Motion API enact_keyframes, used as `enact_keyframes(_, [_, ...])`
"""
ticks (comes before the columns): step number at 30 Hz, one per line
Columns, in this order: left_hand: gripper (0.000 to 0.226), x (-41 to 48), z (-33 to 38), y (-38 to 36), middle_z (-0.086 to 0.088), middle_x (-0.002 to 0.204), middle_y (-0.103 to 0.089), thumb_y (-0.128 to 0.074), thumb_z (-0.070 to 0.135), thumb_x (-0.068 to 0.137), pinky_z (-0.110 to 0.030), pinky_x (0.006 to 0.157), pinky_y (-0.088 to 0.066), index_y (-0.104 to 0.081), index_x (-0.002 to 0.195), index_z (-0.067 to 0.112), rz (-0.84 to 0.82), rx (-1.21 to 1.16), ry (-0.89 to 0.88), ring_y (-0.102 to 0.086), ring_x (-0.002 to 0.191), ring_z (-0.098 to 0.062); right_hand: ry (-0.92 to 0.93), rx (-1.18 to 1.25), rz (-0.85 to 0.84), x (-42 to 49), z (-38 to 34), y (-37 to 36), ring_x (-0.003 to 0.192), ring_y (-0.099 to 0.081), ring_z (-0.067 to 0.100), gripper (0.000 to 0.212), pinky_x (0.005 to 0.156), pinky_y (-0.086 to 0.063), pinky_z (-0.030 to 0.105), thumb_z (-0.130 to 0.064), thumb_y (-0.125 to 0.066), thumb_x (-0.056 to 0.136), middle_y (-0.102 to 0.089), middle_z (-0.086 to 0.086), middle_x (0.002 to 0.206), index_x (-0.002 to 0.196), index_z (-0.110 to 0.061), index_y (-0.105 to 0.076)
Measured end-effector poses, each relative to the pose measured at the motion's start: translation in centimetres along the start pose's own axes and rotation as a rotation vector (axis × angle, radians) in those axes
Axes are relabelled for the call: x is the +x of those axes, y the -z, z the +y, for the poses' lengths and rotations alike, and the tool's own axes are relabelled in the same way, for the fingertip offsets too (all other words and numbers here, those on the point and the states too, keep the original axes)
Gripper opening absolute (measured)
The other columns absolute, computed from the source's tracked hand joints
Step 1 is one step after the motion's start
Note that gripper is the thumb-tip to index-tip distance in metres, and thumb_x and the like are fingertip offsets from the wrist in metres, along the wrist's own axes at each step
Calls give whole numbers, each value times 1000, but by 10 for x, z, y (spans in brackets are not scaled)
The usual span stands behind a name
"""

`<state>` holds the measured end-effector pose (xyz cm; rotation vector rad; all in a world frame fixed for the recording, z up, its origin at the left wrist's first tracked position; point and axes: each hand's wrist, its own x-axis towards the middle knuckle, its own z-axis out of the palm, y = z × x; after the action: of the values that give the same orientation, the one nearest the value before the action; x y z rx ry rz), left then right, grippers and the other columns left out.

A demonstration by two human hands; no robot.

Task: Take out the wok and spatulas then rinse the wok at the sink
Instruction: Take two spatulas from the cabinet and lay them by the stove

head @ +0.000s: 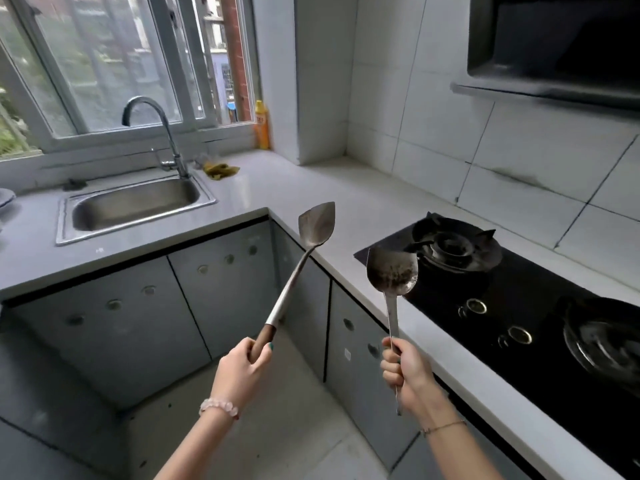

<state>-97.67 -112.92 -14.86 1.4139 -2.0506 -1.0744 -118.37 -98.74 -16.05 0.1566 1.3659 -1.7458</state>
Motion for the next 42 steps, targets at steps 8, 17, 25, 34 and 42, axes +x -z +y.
enact_keyframes(8, [28, 101, 32, -34, -4, 58, -48, -55, 24, 89, -32, 52, -32, -48, 69, 5, -38, -15, -6, -42, 52, -20, 9, -18, 30, 79, -60, -36, 27, -15, 1, 24, 29, -10, 9, -6, -33, 95, -24, -9, 39, 74, -8, -44])
enact_keyframes(17, [29, 237, 50, -58, -3, 56, -53, -55, 27, 88, -30, 48, -34, -50, 66, 9, -104, -85, -40, -45, 49, -18, 19, 28, 141, 164, -85, -77, 27, -16, 2, 23, 27, -11, 9, -6, -32, 95, -24, -9, 39, 76, -7, -45])
enact_keyframes(25, [30, 395, 74, -56, -7, 63, -56, -51, 30, 92, -28, 50, -35, -55, 76, 4, -280, -88, -132, -46, 53, -19, 70, 136, 321, 243, -108, -150, 26, -16, 1, 25, 27, -11, 9, -8, -32, 96, -23, -9, 38, 75, -6, -45])
enact_keyframes(34, [22, 501, 93, -75, -8, 63, -55, -51, 26, 93, -30, 53, -41, -55, 82, 7, -521, -73, -178, -48, 54, -21, 98, 247, 472, 304, -128, -192, 25, -15, 1, 26, 27, -10, 9, -9, -32, 96, -22, -10, 36, 74, -9, -45])
enact_keyframes(42, [24, 535, 101, -112, -8, 67, -55, -51, 27, 93, -29, 53, -41, -58, 89, 4, -628, -60, -147, -46, 56, -18, 98, 304, 545, 332, -142, -193, 25, -15, 0, 28, 28, -9, 9, -11, -32, 98, -23, -10, 36, 72, -9, -45])
